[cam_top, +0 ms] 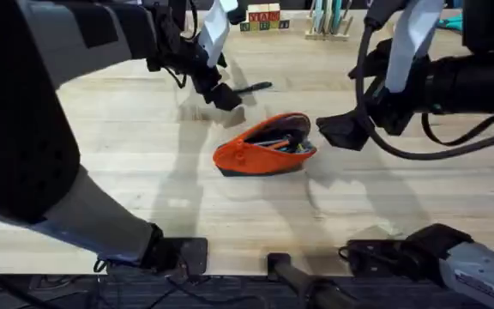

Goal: Unzip the bag, pick up the pens from the table one at a time and place them inside, then zip the bag closed.

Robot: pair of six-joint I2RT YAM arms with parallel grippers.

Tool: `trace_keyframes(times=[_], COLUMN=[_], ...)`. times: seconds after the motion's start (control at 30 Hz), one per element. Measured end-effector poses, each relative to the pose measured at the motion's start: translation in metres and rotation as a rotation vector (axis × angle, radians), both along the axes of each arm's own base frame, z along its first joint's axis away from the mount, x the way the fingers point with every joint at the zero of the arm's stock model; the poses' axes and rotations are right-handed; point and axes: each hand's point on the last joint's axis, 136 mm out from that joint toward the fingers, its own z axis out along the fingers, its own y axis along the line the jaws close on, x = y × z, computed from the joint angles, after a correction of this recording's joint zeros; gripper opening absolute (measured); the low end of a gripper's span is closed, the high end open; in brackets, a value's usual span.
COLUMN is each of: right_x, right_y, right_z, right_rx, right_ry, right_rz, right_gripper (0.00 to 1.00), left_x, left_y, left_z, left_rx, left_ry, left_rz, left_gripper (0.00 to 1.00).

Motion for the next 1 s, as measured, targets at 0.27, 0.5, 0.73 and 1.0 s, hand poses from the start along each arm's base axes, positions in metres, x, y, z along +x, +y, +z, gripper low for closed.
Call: trace_keyframes(times=[0.27, 0.5, 0.73, 1.0], right_x=[0.000, 0.000, -0.002, -0.004], right_y=[0.000, 0.000, -0.001, -0.002], right_z=[0.000, 0.000, -0.002, -0.004], right_rx=[0.014, 0.019, 0.017, 0.012], right_ry=[0.011, 0.016, 0.027, 0.039], right_rz=[-0.020, -0.028, -0.030, -0.031], right_gripper=[0.998, 0.998, 0.997, 0.998], left_x=[0.016, 0.012, 0.009, 0.006], left_y=[-0.025, -0.036, -0.041, -0.045], left_z=[0.007, 0.007, 0.010, 0.013], left_rx=[-0.015, -0.020, -0.061, -0.116], left_ry=[-0.106, -0.103, -0.094, -0.036], left_rz=[-0.052, -0.073, -0.091, -0.044], left_gripper=[0.991, 0.993, 0.993, 0.990])
